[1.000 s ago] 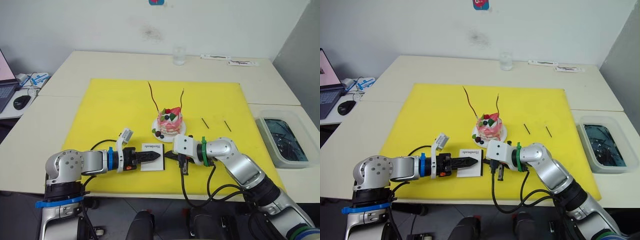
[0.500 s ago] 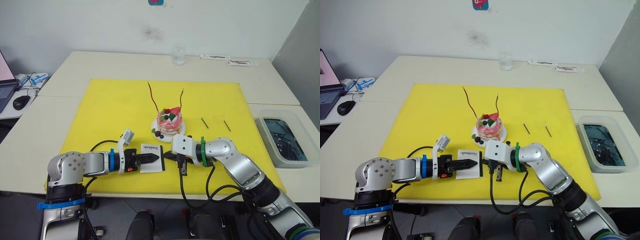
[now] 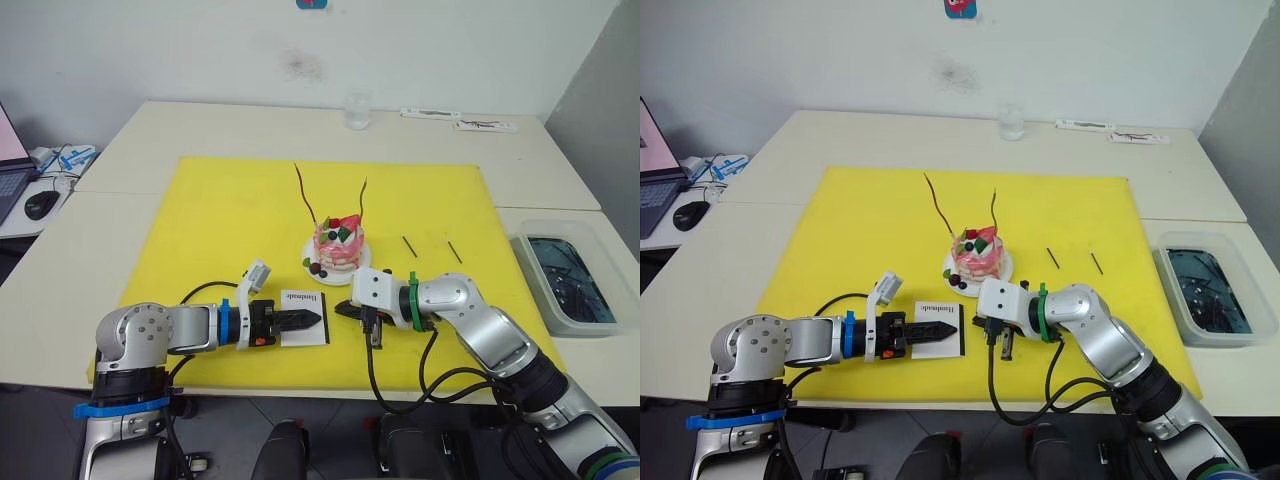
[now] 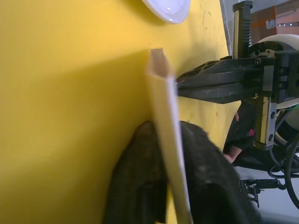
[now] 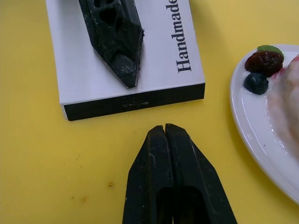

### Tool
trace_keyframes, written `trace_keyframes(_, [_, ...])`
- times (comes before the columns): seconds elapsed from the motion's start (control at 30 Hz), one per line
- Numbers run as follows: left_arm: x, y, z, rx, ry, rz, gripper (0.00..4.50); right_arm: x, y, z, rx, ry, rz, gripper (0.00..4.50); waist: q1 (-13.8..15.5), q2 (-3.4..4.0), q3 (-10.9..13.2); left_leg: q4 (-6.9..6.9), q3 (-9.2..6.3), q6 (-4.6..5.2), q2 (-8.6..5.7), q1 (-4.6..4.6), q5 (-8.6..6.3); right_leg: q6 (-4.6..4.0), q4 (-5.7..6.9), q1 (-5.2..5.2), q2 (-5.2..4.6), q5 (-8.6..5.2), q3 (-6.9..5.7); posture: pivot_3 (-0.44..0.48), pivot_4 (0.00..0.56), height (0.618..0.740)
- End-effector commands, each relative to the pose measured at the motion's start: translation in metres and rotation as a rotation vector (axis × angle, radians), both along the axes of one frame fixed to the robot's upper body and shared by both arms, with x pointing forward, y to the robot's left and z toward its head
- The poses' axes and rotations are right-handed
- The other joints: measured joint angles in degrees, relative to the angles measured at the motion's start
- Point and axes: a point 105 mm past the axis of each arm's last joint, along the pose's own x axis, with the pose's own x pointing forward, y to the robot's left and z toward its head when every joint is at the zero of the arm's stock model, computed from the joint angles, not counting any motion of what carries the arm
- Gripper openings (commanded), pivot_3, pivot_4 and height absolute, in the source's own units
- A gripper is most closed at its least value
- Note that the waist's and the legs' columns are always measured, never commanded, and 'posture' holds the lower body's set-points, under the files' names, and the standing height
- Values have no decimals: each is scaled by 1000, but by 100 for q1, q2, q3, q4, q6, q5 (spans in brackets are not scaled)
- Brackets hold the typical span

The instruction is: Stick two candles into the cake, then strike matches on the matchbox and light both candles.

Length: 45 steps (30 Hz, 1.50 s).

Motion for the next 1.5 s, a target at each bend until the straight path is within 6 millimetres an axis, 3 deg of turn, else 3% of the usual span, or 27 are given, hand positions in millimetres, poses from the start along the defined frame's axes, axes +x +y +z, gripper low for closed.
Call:
trace_keyframes(0.03, [-3, 0, -12, 27, 52, 5, 1395, -6, 3, 1, -1, -14, 34, 0, -3, 0, 0, 0, 0, 0, 0, 1, 0, -2, 0, 0, 0, -1, 0, 0, 150, 740])
trace_keyframes(0.77, [3, 2, -12, -18, 81, 52, 1395, -10, 26, 1, -2, -35, 114, 0, -14, 2, -1, 2, -1, 0, 2, 6, 0, -2, 3, 2, 3, -1, 2, 0, 150, 740])
trace_keyframes(1.5, [3, 8, -9, -52, 83, 91, 1395, -5, 21, 5, -10, -52, 95, 0, -14, 2, -1, 2, -2, 0, 1, 6, 0, -2, 2, 2, 3, -1, 1, 0, 150, 740])
